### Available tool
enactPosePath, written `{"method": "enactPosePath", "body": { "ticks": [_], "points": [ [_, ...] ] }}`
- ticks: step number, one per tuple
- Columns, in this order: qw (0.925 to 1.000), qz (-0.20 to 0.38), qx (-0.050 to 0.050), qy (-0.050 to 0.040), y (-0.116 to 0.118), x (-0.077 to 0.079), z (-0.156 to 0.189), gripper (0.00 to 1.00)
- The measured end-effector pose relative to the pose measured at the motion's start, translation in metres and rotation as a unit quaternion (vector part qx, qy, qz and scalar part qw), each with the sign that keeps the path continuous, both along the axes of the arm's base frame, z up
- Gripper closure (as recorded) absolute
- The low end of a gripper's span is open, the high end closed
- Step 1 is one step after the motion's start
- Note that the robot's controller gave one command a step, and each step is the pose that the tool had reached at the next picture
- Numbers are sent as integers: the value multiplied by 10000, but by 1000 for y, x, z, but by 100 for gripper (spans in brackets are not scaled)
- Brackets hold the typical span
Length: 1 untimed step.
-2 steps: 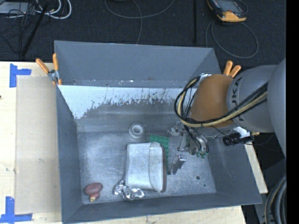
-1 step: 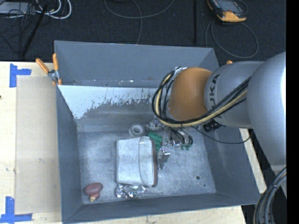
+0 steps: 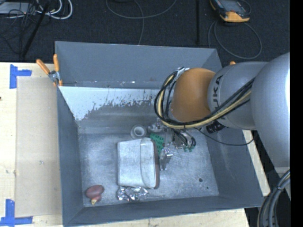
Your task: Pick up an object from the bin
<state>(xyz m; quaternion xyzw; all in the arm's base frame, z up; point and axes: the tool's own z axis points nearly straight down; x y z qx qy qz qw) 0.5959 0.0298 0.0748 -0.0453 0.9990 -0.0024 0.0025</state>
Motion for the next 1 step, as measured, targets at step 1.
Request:
{"method": "enactPosePath", "body": {
  "ticks": [1],
  "points": [
    [9994,341,25,-15,15,5,133,100]
  ]
}}
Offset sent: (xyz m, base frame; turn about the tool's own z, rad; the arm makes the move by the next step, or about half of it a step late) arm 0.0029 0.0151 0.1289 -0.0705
